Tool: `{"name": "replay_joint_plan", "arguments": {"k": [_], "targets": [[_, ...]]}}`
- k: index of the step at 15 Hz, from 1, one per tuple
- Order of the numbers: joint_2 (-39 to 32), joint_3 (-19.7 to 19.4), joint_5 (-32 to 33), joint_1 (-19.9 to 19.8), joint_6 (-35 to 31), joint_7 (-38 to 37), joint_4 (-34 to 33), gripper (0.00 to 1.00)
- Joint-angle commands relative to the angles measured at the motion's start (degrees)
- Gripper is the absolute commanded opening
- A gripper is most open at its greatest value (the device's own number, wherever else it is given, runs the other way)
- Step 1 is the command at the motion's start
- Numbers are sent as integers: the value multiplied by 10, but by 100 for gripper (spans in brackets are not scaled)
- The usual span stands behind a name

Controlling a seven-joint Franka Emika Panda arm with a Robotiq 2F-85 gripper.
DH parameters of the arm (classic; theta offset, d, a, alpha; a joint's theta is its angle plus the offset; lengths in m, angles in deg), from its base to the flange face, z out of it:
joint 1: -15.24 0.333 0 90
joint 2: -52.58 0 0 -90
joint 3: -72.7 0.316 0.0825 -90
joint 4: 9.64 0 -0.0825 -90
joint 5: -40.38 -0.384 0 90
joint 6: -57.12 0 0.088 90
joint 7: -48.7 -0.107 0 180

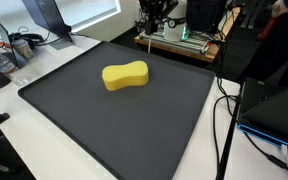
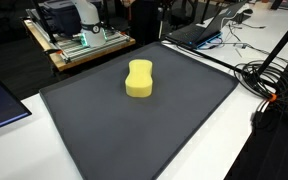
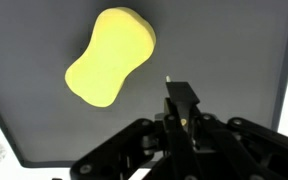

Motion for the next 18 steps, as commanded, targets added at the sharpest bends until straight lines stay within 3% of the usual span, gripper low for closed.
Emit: {"name": "replay_joint_plan", "arguments": {"k": [1,9,14,18], "targets": [[-88,-40,13,14,56,-11,-103,3],[-175,-145,-47,-2,52,51,-205,3],[-171,-186,-104,-23,19,93,-175,3],[-176,-205,-85,-24,-48,77,-142,3]]}}
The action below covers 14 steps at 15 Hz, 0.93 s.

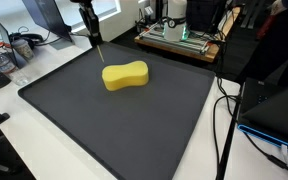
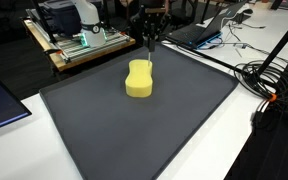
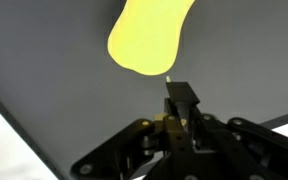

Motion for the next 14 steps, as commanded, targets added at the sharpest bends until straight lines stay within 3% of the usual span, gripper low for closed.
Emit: {"name": "replay_joint_plan", "arguments": {"k": [1,14], "targets": [[-5,-13,-5,2,-63,-2,34,3],[-100,-15,-8,22,-137,-4,73,3]]}}
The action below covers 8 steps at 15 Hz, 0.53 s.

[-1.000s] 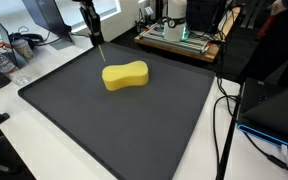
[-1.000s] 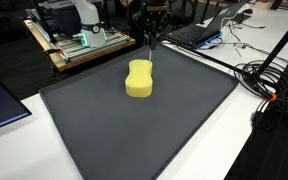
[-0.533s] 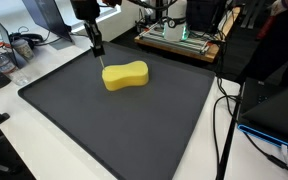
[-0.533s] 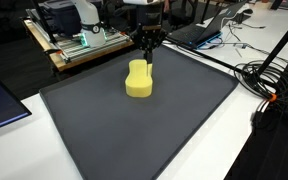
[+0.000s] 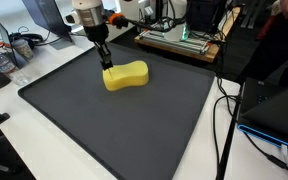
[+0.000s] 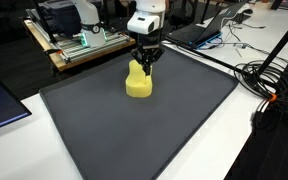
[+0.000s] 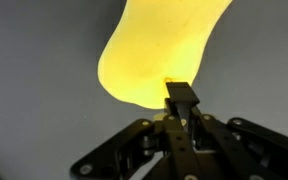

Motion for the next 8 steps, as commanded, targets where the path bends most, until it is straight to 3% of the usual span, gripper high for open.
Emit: {"name": "replay_joint_plan", "arguments": {"k": [1,8], "targets": [[-21,-4,-8,11,-16,-2,11,3],[-41,-2,-9,16,-22,1,17,3]]}}
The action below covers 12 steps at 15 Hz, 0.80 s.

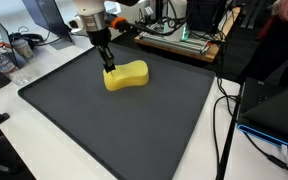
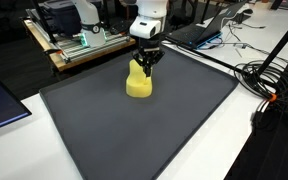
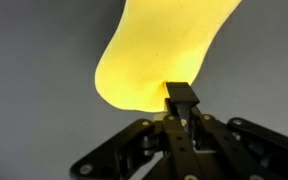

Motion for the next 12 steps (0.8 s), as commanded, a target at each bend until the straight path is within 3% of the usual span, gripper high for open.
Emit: {"name": "replay_joint_plan", "arguments": {"k": [1,12], "targets": [[-31,-3,-7,11,-21,-1,16,3],[-45,-2,-13,12,-18,3,18,3]]}}
